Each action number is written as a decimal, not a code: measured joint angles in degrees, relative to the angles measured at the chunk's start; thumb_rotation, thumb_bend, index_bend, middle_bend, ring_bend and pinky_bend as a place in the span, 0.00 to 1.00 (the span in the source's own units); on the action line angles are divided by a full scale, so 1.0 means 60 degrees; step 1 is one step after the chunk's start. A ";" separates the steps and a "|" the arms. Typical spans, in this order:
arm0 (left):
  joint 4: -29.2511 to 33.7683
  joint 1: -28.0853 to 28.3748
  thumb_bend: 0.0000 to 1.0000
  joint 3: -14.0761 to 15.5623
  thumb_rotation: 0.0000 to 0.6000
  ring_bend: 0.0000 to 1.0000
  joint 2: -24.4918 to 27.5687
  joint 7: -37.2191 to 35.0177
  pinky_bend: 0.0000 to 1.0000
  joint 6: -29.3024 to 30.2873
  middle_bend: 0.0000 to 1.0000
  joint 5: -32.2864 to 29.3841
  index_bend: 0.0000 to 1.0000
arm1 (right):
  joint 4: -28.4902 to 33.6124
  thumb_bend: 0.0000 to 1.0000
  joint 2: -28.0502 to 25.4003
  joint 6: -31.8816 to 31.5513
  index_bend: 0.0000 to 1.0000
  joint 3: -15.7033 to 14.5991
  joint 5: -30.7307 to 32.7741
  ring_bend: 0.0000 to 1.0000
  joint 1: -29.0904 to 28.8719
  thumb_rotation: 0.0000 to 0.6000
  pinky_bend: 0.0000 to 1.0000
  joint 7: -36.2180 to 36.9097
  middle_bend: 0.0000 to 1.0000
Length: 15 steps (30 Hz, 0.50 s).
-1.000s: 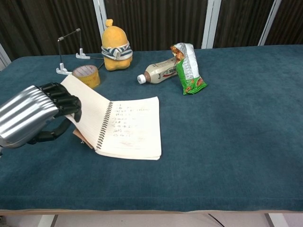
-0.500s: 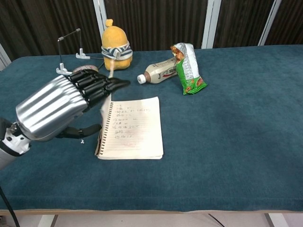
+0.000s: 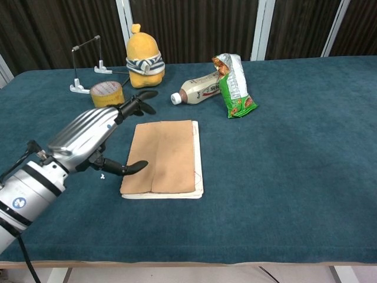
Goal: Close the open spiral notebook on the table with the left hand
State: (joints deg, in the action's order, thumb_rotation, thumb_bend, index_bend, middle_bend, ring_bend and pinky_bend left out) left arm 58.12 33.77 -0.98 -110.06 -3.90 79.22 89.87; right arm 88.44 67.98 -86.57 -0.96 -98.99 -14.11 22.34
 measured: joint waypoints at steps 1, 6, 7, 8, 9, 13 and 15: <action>0.0543 -0.0017 0.43 -0.0043 0.32 0.20 0.0286 0.0263 0.16 -0.0397 0.23 -0.0241 0.08 | -0.0003 0.16 -0.0015 0.0011 0.00 -0.0006 0.0008 0.03 0.0005 1.00 0.12 -0.0006 0.08; 0.2724 -0.0261 0.43 -0.0235 0.27 0.18 0.1865 0.1226 0.13 -0.1023 0.21 -0.1111 0.10 | 0.0059 0.16 -0.0280 0.0293 0.00 -0.0083 0.0149 0.03 0.0010 1.00 0.12 -0.0133 0.08; 0.3237 -0.0372 0.41 -0.0261 0.27 0.18 0.2353 0.1369 0.13 -0.1042 0.21 -0.1277 0.10 | 0.0113 0.16 -0.0403 0.0414 0.00 -0.0109 0.0227 0.03 0.0013 1.00 0.12 -0.0254 0.08; 0.3589 -0.0468 0.37 -0.0271 0.27 0.17 0.2737 0.1452 0.12 -0.1042 0.21 -0.1388 0.10 | 0.0166 0.16 -0.0500 0.0497 0.00 -0.0127 0.0292 0.03 0.0019 1.00 0.12 -0.0375 0.08; 0.3903 -0.0577 0.35 -0.0273 0.27 0.17 0.3131 0.1517 0.11 -0.1024 0.21 -0.1482 0.10 | 0.0232 0.16 -0.0601 0.0571 0.00 -0.0142 0.0366 0.03 0.0030 1.00 0.12 -0.0516 0.08; 0.5040 -0.1311 0.33 -0.0156 0.27 0.16 0.4960 0.1760 0.11 -0.0657 0.21 -0.1781 0.11 | 0.0601 0.16 -0.1062 0.0742 0.00 -0.0134 0.0856 0.03 0.0167 1.00 0.12 -0.1260 0.08; 0.5378 -0.1760 0.33 -0.0031 0.32 0.16 0.5661 0.1899 0.10 -0.0323 0.21 -0.1865 0.12 | 0.0693 0.16 -0.1190 0.0741 0.00 -0.0073 0.1133 0.03 0.0253 1.00 0.12 -0.1598 0.07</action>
State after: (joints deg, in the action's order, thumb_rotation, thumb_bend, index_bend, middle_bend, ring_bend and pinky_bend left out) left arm 90.38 23.21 -1.16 -76.10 7.49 77.29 78.68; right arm 92.60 60.84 -82.13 -1.40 -92.19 -12.59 12.76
